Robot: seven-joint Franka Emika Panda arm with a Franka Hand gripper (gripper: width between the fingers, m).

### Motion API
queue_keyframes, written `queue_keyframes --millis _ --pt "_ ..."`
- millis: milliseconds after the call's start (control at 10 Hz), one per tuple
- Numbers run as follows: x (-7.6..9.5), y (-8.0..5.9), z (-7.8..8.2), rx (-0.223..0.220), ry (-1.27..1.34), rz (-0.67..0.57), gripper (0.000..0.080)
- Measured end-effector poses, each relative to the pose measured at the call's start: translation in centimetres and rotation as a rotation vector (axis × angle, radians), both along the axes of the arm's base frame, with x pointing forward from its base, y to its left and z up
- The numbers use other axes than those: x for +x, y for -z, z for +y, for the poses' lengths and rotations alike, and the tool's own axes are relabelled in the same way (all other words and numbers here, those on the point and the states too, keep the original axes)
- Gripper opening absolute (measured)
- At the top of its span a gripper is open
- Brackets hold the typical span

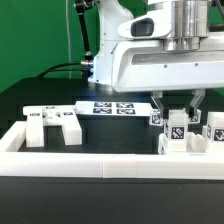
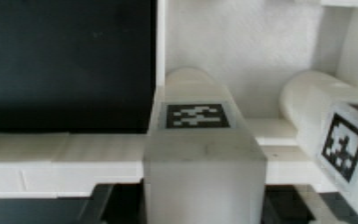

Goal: Assemble chair

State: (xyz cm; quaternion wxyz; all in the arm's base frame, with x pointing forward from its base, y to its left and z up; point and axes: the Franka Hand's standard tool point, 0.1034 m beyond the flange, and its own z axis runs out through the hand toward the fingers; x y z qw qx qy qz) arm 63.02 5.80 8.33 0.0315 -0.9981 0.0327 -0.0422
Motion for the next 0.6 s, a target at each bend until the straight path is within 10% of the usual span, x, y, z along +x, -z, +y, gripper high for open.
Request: queue_keyframes --millis 600 --pt "-0.13 0.13 -0.43 0.052 0.634 0.039 0.0288"
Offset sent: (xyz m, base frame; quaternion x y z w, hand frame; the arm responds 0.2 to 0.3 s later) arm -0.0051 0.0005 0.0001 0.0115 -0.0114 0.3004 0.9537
